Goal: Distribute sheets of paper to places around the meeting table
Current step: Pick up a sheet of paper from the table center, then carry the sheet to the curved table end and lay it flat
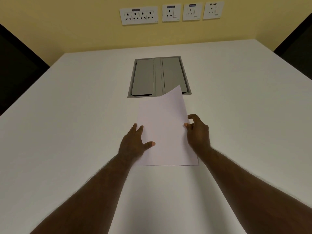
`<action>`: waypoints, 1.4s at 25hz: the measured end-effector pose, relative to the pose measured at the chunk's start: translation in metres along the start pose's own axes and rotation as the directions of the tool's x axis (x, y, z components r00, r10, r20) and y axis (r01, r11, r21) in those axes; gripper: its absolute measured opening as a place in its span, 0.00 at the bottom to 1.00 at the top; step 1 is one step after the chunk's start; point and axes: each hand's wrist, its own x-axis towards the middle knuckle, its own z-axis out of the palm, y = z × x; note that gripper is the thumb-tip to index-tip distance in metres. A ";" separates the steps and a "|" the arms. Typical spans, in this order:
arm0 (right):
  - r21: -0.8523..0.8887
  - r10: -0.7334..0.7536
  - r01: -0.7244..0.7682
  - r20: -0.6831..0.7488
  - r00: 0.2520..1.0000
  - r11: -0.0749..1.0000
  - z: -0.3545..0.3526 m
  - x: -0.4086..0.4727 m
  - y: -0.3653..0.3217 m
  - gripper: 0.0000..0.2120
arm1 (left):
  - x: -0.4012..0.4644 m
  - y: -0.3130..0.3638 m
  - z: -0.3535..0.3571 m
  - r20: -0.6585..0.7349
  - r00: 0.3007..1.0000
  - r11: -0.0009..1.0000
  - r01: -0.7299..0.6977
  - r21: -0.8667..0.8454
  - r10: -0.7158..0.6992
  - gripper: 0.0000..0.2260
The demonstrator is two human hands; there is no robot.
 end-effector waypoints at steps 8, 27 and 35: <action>-0.106 -0.085 0.081 -0.033 0.996 0.991 0.007 -0.011 -0.009 0.18 | -0.001 0.001 -0.001 0.010 1.000 1.000 -0.009 0.003 0.009 0.40; 0.658 0.215 -0.177 0.023 0.976 0.732 -0.038 -0.014 -0.032 0.08 | -0.017 0.022 -0.054 -0.144 0.952 0.662 0.076 -0.745 -0.270 0.27; 0.703 0.206 -0.209 0.091 0.974 0.680 -0.119 -0.103 -0.092 0.04 | -0.132 0.044 -0.132 -0.230 0.949 0.452 -0.113 -0.885 -0.214 0.15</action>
